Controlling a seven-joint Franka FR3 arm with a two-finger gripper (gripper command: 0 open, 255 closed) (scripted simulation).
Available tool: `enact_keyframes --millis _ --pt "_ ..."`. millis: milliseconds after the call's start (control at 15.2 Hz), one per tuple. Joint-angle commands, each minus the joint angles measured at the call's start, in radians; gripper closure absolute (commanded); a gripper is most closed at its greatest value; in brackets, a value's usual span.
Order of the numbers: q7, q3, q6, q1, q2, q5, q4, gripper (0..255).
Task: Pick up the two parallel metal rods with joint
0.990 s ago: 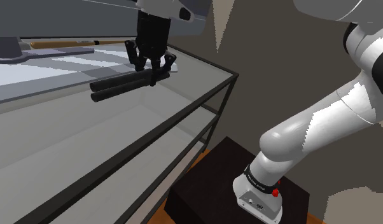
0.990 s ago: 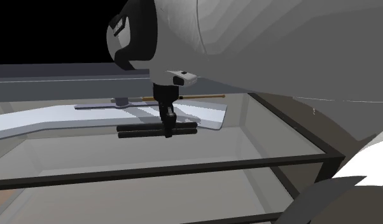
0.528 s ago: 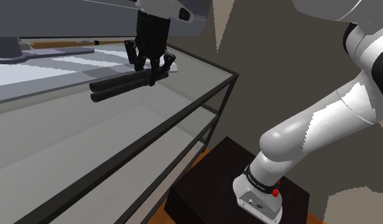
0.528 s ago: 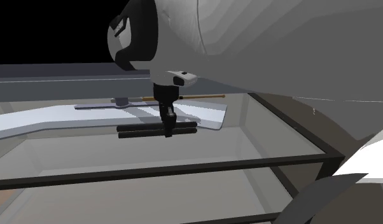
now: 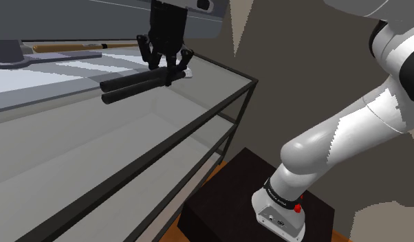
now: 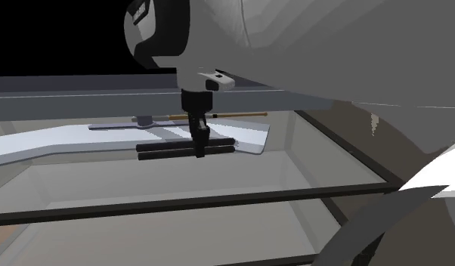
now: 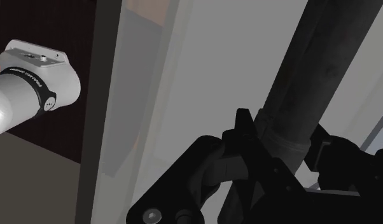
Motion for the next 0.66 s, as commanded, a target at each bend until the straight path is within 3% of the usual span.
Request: enact_keyframes --millis 0,594 --pt "0.001 -0.004 -0.006 -0.005 0.004 -0.006 0.041 255" --pt "0.022 0.012 -0.101 -0.029 0.036 -0.026 0.165 255"
